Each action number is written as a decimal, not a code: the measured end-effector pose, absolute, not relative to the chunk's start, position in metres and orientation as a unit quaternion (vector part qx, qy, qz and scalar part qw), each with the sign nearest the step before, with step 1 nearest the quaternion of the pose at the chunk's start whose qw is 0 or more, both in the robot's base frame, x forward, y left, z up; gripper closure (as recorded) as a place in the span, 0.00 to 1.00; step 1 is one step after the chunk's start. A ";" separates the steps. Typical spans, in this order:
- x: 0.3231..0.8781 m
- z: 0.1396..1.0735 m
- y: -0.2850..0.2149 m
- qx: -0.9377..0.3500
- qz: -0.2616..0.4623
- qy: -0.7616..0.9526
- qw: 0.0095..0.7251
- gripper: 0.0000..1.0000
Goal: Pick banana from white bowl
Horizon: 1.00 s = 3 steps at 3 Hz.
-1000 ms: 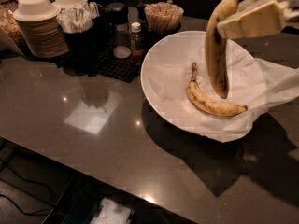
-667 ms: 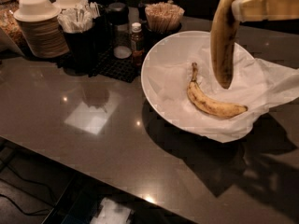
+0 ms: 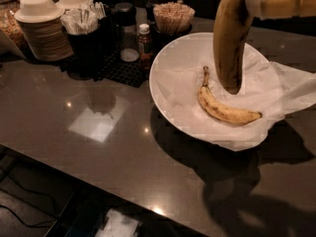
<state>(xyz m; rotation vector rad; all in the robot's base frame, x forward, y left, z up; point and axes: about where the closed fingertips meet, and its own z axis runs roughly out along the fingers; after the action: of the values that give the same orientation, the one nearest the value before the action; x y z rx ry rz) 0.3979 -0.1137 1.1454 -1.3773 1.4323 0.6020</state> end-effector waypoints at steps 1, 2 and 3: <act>0.372 1.143 -0.108 -0.584 0.265 0.589 0.492 1.00; 0.351 1.136 -0.108 -0.576 0.291 0.604 0.468 1.00; 0.351 1.136 -0.108 -0.576 0.291 0.604 0.468 1.00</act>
Offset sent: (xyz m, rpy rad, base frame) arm -0.0656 -0.0022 -0.0253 0.0102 0.2131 0.0656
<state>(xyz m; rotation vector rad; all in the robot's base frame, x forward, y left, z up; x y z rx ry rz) 0.3514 -0.1081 1.1357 -1.4120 1.4809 0.7144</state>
